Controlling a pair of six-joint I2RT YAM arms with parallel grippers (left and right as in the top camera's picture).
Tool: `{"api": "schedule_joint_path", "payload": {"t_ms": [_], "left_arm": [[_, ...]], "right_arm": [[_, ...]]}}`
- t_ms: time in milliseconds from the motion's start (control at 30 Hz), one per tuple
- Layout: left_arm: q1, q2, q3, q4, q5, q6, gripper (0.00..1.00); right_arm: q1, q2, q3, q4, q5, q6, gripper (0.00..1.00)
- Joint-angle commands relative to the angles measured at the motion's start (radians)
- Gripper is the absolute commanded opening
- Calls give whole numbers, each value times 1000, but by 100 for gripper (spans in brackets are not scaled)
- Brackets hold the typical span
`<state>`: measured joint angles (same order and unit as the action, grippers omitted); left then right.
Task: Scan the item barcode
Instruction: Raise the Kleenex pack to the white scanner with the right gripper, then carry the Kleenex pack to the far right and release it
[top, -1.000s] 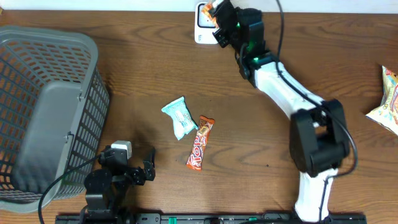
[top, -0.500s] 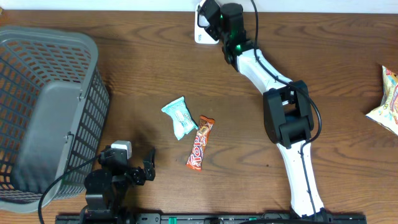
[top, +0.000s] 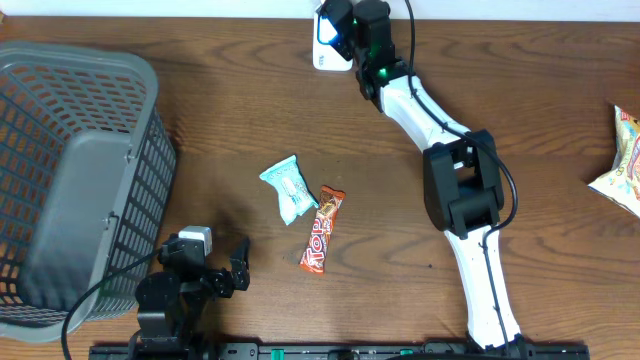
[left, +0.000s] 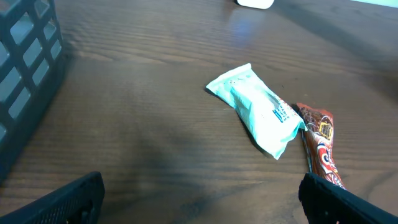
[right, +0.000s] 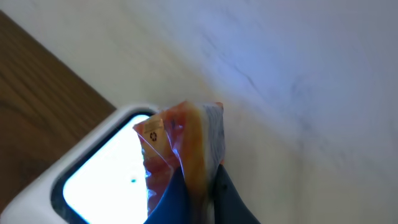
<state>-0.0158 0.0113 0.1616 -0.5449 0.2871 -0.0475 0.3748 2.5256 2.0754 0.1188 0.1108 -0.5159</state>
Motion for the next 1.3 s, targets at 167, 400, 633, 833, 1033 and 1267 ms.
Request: {"api": "schedule_joint_path", "payload": {"t_ms": [167,400,633,833,1033,1267], "left_arm": [[3,-2,-10,-11,12,10,100],[3,-2,-10,-11,12,10,100],[3,-2,-10,-11,12,10,100],[3,-2,-10,-11,12,10,100],[3,-2,-11,-11,12,10,100],[3,-2,-10,-11,12,10,100]], "right_arm": [[-16,-218,20,-437,209,105,1],[-115,-374,20,-847,318,310,1],[-325,-385,2,-1131,318,482,1],[-528,-380,-128,-1050,317,569,1],[-705,-380,-279,-901,316,567,1],[-846,-380,-365,-818,181,567,1]]}}
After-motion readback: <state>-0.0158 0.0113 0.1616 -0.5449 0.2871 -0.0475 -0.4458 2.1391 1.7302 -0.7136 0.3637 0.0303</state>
